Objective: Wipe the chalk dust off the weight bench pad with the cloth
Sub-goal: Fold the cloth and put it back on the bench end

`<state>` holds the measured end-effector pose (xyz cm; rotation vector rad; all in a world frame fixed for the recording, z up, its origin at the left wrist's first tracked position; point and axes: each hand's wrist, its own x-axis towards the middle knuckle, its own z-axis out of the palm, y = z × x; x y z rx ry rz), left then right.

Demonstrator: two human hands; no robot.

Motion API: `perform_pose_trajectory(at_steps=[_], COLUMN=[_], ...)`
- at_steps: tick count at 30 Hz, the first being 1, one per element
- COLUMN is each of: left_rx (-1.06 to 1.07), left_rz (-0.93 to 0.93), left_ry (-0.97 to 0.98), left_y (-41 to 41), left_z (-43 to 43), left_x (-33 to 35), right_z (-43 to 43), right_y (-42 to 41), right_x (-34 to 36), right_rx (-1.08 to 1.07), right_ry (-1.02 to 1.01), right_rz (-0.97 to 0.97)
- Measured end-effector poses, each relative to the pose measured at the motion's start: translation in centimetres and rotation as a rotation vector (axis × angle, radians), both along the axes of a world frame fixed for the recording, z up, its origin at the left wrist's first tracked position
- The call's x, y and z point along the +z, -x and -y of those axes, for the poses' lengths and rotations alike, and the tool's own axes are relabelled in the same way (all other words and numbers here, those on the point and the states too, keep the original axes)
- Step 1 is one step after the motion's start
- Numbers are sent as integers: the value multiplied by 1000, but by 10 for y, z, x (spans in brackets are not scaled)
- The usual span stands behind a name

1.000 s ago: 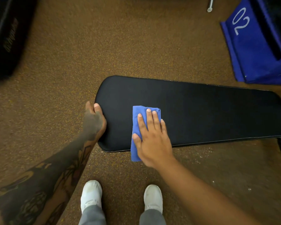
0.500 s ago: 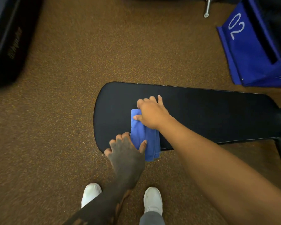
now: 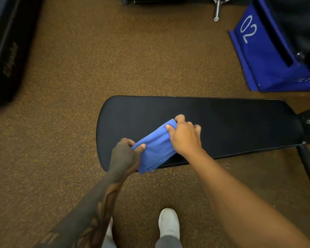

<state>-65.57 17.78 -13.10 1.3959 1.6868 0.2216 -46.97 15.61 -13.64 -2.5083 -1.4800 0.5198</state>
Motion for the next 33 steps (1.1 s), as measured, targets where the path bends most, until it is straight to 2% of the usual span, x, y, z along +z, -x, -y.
perform_pose_trajectory(at_steps=[4, 9, 14, 19, 27, 33], left_rx=[-84, 81, -42, -122, -571, -927], left_rz=[172, 523, 645, 767, 776, 743], left_ry=[126, 219, 266, 265, 140, 4], left_y=[5, -13, -42, -93, -215, -322], left_z=[-19, -24, -43, -75, -73, -25], left_x=[3, 17, 63, 135, 298, 377], right_z=[7, -3, -4, 12, 81, 152], right_y=[-13, -22, -55, -94, -149, -211], right_x=[12, 38, 82, 157, 297, 365], right_rx=[-188, -261, -425, -653, -1042, -1223], right_ry=[-83, -114, -264, -468, -793, -893], right_rz=[-407, -564, -567, -548, -493, -427])
